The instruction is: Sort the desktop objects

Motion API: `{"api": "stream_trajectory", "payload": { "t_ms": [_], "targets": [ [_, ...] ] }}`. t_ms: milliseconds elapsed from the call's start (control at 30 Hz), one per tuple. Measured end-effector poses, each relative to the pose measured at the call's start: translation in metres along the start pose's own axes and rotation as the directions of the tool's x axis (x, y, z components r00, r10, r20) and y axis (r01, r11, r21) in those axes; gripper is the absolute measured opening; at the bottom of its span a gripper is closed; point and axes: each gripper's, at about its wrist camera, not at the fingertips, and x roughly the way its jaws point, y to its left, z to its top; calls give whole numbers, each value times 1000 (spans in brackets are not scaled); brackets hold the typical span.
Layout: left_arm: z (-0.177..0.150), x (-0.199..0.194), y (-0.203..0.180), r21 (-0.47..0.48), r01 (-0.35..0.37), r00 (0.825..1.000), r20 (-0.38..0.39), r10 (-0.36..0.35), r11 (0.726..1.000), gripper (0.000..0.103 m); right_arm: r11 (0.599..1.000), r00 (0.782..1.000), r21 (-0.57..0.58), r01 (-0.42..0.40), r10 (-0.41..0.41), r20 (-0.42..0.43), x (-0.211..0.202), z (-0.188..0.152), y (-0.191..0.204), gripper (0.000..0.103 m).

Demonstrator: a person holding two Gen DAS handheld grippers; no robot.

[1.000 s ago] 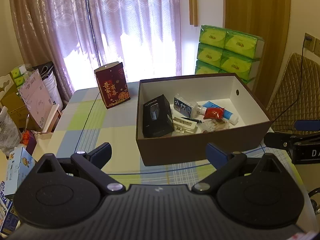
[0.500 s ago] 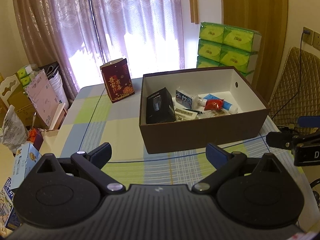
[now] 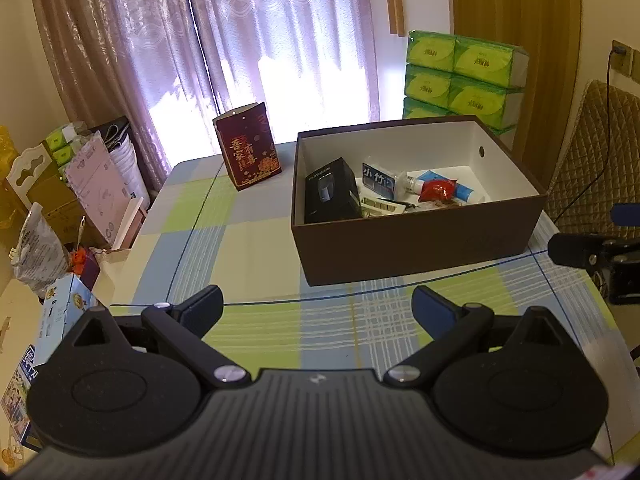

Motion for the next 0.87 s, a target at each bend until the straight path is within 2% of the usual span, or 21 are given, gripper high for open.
{"api": "stream_trajectory", "payload": {
  "t_ms": [867],
  "targets": [
    [0,5,-2,7,-11,1000,-5,11,1000,100,1000,1000,-18,16,-16,-11,0,-4,-3,101]
  ]
}}
